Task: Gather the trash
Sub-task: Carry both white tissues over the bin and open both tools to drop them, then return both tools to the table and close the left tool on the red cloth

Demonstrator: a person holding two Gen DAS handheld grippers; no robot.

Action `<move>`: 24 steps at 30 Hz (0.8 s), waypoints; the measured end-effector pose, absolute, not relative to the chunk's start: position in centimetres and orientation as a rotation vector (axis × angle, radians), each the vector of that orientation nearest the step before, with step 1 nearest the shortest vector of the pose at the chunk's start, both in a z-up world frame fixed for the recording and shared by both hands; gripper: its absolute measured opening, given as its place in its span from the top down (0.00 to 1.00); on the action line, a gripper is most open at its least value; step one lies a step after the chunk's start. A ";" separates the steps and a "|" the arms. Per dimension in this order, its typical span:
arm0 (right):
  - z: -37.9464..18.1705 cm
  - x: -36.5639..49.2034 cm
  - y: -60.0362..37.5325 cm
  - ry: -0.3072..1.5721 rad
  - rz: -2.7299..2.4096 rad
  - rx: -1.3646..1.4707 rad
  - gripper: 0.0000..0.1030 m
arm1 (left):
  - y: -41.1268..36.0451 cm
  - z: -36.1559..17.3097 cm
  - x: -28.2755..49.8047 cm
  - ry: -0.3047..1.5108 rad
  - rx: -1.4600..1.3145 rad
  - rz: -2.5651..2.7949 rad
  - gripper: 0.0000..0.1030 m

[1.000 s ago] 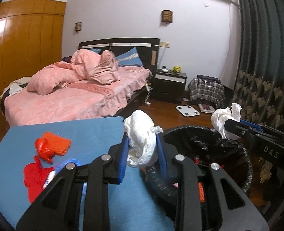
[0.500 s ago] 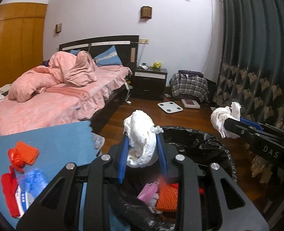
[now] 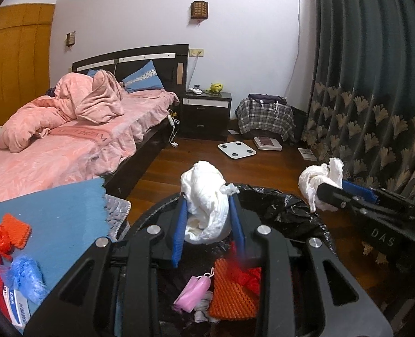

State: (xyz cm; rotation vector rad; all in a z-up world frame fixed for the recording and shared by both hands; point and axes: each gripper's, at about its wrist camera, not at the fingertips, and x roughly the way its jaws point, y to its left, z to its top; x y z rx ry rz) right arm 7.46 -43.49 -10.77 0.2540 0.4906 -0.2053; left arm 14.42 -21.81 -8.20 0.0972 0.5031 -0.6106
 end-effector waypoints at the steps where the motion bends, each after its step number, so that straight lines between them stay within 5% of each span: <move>1: -10.9 7.6 -43.6 0.493 -0.207 0.254 0.60 | -22.0 -8.2 14.5 0.506 0.094 -0.613 0.70; 13: -11.3 6.3 -43.3 0.485 -0.259 0.245 0.05 | -20.6 -7.5 14.6 0.486 0.071 -0.588 0.39; 24: -10.1 6.7 -39.0 0.471 -0.170 0.253 0.05 | -14.3 -6.6 14.1 0.467 0.041 -0.476 0.23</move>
